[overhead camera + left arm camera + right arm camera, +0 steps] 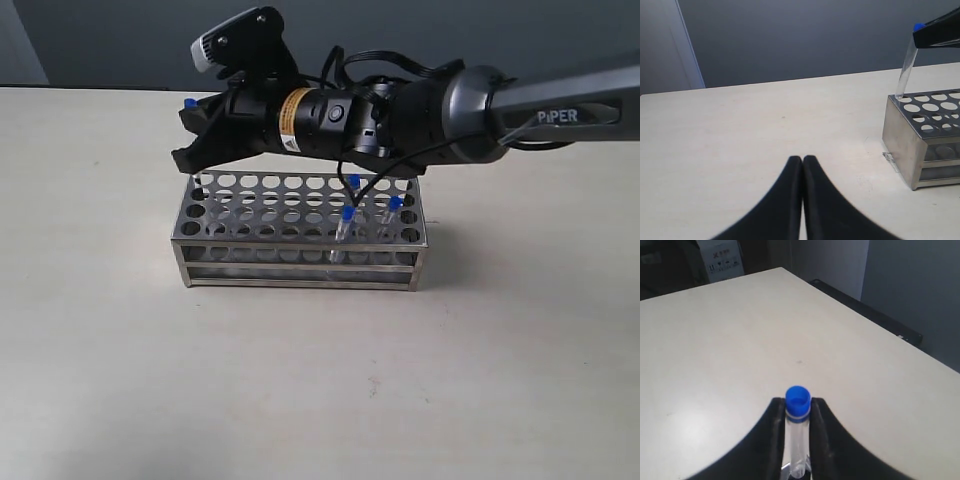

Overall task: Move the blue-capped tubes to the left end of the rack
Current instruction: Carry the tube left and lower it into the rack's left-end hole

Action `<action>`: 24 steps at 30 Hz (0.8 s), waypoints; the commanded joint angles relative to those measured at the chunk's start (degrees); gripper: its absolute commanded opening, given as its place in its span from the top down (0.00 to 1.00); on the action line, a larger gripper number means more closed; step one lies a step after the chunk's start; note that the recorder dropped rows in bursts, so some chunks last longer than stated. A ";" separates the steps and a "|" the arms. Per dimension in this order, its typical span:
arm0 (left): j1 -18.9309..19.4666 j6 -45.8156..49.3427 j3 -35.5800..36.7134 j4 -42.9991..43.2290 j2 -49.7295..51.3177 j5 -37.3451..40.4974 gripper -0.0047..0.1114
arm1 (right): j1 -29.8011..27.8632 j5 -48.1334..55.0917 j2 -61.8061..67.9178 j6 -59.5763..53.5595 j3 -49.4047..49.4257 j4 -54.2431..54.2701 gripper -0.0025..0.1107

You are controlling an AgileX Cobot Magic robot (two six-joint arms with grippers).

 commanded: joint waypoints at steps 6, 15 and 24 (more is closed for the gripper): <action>-0.25 -0.04 -0.30 -0.27 0.20 -0.68 0.95 | 0.08 4.52 -0.11 0.19 -0.28 -0.28 0.98; -0.25 -0.04 -0.30 -0.27 0.20 -0.68 0.95 | 1.31 4.15 0.50 0.19 -0.28 -0.63 0.98; -0.25 -0.04 -0.30 -0.27 0.20 -0.68 0.95 | 2.33 3.89 3.51 0.37 -0.28 -0.93 0.98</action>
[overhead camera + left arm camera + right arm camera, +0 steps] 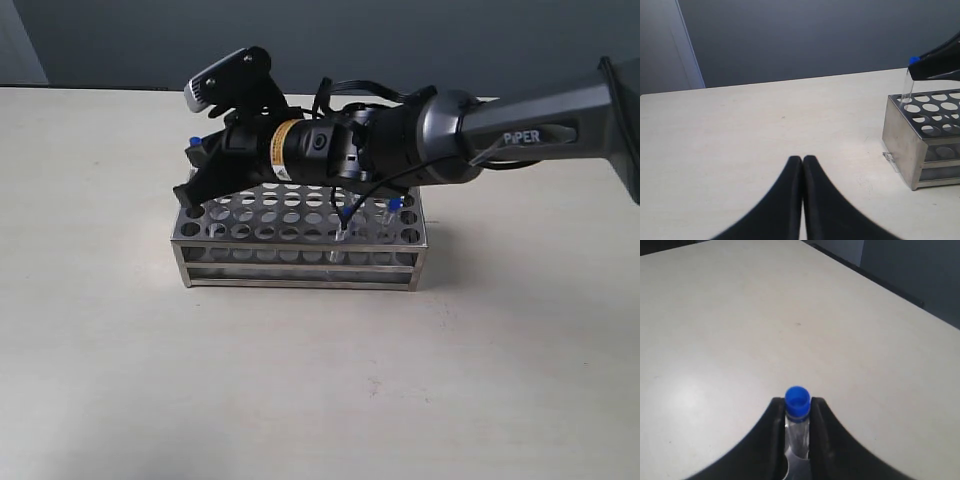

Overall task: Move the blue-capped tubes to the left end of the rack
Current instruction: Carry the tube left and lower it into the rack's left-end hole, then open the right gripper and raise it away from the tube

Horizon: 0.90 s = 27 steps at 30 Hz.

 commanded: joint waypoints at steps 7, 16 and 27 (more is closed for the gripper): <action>-0.25 -0.04 -0.30 -0.27 0.20 -0.68 0.95 | 0.27 -0.89 0.88 0.64 -0.19 -0.31 0.75; -0.25 -0.04 -0.30 -0.27 0.20 -0.68 0.95 | 0.27 -0.30 -0.45 1.73 -0.19 0.63 0.58; -0.25 -0.04 -0.30 -0.27 0.20 -0.68 0.95 | -0.95 28.38 -25.01 -3.28 1.25 -2.21 0.71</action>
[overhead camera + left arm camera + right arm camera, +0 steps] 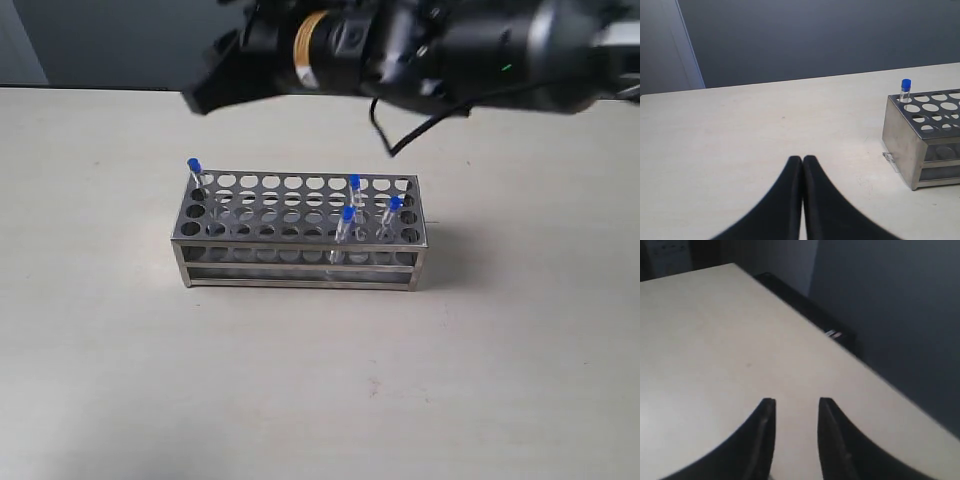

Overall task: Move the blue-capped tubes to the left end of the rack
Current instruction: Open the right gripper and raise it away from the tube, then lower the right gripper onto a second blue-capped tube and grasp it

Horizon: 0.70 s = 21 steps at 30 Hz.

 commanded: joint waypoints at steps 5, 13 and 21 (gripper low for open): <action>-0.25 -0.04 -0.30 -0.12 0.20 -0.69 0.95 | -6.70 9.59 -20.19 1.78 12.74 -0.97 0.59; -0.25 -0.04 -0.30 -0.12 0.20 -0.69 0.95 | -12.63 -10.44 -25.73 -1.10 36.53 9.37 0.59; -0.25 -0.04 -0.30 -0.12 0.20 -0.69 0.95 | -13.45 -28.69 -11.27 -35.39 39.15 46.49 0.59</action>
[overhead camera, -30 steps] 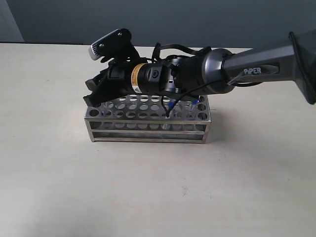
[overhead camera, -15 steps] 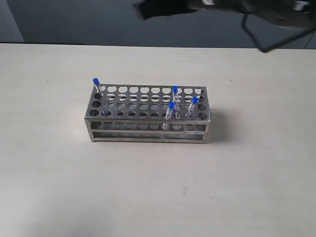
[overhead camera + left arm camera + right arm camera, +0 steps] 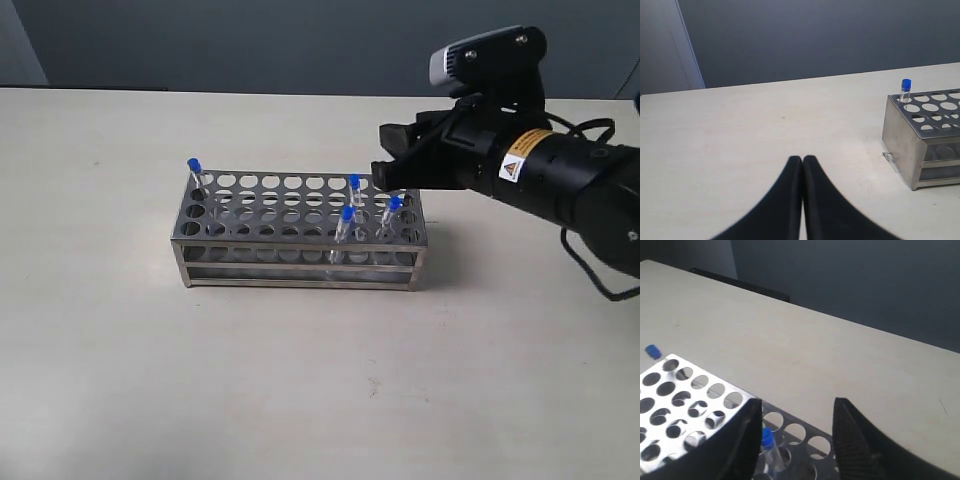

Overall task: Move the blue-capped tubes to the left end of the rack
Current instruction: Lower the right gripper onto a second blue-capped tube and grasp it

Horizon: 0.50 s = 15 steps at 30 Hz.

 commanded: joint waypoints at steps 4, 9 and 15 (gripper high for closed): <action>-0.25 -0.04 -0.30 -0.12 0.20 -0.69 0.95 | -0.21 -15.55 11.39 -4.17 0.25 8.48 0.59; -0.25 -0.04 -0.30 -0.12 0.20 -0.69 0.95 | -0.21 -15.08 13.14 -3.66 0.93 8.07 0.59; -0.25 -0.04 -0.30 -0.12 0.20 -0.69 0.95 | -0.21 -17.19 10.60 -2.39 6.99 8.07 0.59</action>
